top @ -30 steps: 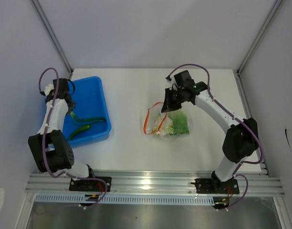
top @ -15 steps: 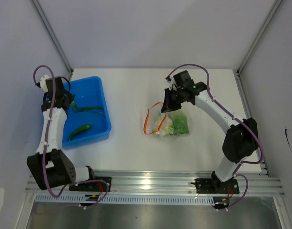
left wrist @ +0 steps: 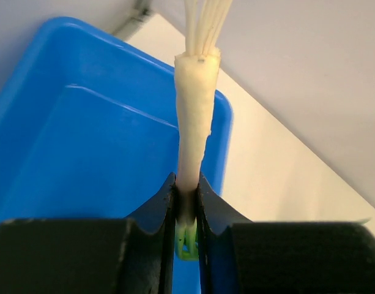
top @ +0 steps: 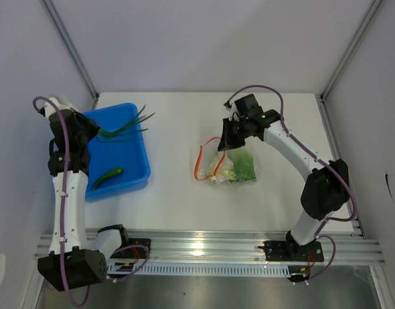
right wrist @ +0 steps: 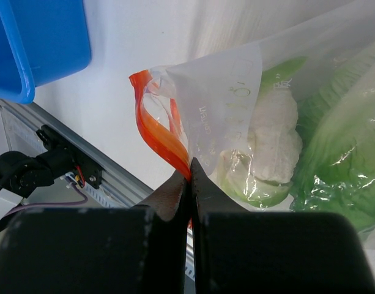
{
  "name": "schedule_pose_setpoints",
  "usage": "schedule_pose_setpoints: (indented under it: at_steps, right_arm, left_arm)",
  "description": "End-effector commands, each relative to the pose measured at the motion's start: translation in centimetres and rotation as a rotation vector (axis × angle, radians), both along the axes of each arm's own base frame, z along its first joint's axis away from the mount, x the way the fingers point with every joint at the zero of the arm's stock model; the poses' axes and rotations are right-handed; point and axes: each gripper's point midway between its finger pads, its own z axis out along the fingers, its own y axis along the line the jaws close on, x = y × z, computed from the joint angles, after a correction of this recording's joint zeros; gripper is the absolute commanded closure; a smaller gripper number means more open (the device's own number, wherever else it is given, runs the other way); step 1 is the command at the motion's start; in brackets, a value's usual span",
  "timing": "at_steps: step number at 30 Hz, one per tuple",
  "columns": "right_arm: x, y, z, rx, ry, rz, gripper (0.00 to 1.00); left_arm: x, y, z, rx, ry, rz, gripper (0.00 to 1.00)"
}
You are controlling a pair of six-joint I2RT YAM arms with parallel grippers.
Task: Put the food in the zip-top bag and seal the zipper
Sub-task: Pick up the fake vegetable from the bin, then place the fake vegetable in the zipper food storage bag.
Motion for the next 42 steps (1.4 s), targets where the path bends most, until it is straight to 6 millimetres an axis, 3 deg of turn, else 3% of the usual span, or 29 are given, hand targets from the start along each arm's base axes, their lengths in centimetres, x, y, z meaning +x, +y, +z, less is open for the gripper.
schedule_pose_setpoints:
  at_steps: [1,6,7,10,15,18,20,21,24,32,42]
  right_arm:
    - [0.8,0.4,2.0,0.013,-0.053,0.008,1.0]
    - [1.2,0.4,2.7,0.03,-0.062,0.006,1.0]
    - [1.2,0.3,2.7,0.032,-0.058,0.006,1.0]
    - [1.0,0.5,3.0,0.052,-0.051,0.013,1.0]
    - [-0.2,0.9,3.9,0.101,-0.019,0.058,1.0]
    - [-1.1,1.0,4.3,0.118,0.006,0.091,1.0]
    - [-2.2,1.4,4.6,0.164,0.036,0.132,1.0]
    - [-2.6,1.4,5.2,0.186,0.041,0.144,1.0]
    - [-4.4,1.9,6.0,0.254,0.093,0.207,1.0]
    - [-8.1,2.0,8.2,0.366,0.143,0.271,1.0]
    - [-10.2,2.4,11.7,0.516,0.167,0.255,1.0]
  left_arm:
    - [1.0,-4.6,1.3,-0.017,-0.067,-0.214,0.99]
    - [2.3,-11.8,1.0,-0.116,-0.107,-0.592,0.99]
    - [2.0,-14.2,0.8,-0.166,-0.108,-0.73,0.99]
    - [1.0,-18.0,1.6,-0.231,-0.138,-0.961,0.98]
    - [-1.0,-21.5,2.3,-0.301,-0.209,-1.178,0.98]
    - [-2.3,-23.6,4.0,-0.274,-0.302,-1.304,0.99]
    - [-3.0,-24.6,3.5,-0.293,-0.303,-1.367,0.99]
    - [-4.0,-26.4,3.8,-0.285,-0.319,-1.439,0.99]
    - [-5.0,-28.6,3.7,-0.286,-0.332,-1.537,0.99]
    - [-6.4,-32.6,4.0,-0.223,-0.448,-1.649,1.0]
    - [-8.5,-36.0,1.8,-0.236,-0.523,-1.7,0.99]
